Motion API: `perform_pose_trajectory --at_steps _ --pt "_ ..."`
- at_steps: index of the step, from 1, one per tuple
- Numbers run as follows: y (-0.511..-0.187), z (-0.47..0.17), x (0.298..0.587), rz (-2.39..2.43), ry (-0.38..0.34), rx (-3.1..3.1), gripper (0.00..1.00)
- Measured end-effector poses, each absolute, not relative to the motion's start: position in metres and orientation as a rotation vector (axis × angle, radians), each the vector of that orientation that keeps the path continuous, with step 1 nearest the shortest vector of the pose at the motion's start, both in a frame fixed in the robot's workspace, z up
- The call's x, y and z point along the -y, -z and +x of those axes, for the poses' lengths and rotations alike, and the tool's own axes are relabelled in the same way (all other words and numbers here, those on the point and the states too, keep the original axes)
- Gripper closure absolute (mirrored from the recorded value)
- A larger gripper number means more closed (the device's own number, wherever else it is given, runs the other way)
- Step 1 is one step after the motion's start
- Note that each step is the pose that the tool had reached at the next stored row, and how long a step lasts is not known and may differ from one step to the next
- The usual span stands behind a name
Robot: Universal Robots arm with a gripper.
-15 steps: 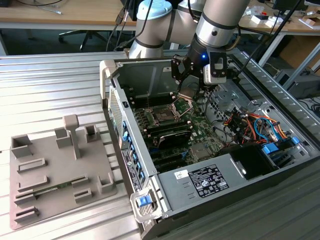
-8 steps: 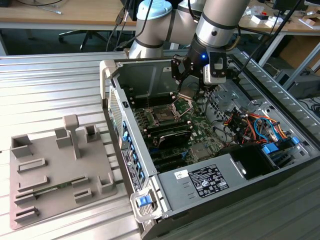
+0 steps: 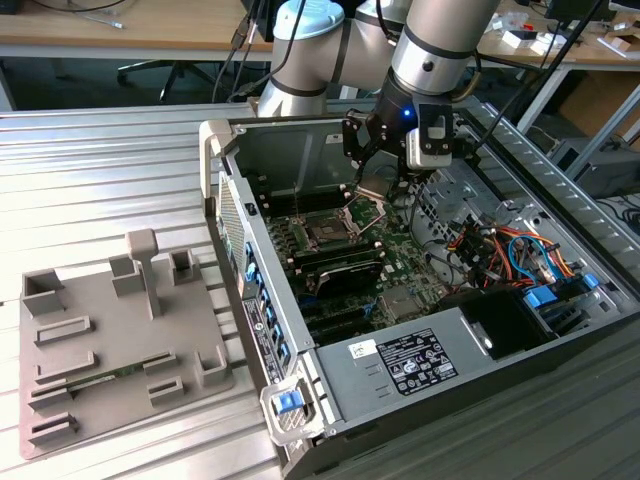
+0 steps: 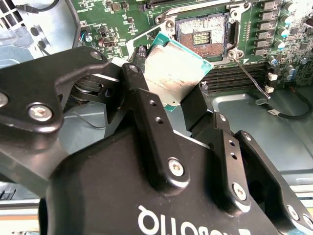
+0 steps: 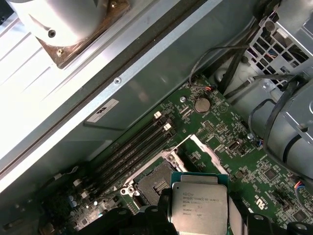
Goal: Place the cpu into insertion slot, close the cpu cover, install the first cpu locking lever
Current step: 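Place the cpu into insertion slot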
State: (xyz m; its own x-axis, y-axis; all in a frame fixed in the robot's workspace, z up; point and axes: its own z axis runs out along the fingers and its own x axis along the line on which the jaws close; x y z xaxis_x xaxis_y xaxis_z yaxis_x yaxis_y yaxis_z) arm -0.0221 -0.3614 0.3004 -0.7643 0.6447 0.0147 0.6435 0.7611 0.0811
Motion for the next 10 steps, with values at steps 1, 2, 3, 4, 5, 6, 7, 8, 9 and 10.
perform_pose_trajectory --at_steps 1,2,3,4,5,6,7,8,9,10 --pt "-0.3004 -0.0221 0.3614 1.075 -0.127 -2.934 0.45" --pt "-0.3003 -0.0221 0.3614 1.076 -0.127 -2.934 0.45" --pt "-0.3004 -0.0221 0.3614 1.078 -0.127 -2.933 0.45" --pt "-0.3003 -0.0221 0.3614 1.079 -0.127 -2.932 0.45" --pt "-0.3004 -0.0221 0.3614 1.080 -0.127 -2.932 0.45" --pt "-0.3003 -0.0221 0.3614 1.082 -0.127 -2.931 0.45" --pt "-0.3003 -0.0221 0.3614 1.084 -0.127 -2.930 0.45" --pt "-0.3003 -0.0221 0.3614 1.085 -0.127 -2.930 0.45" --pt "-0.3003 -0.0221 0.3614 1.087 -0.127 -2.929 0.45" --pt "-0.3003 -0.0221 0.3614 1.088 -0.127 -2.929 0.45"
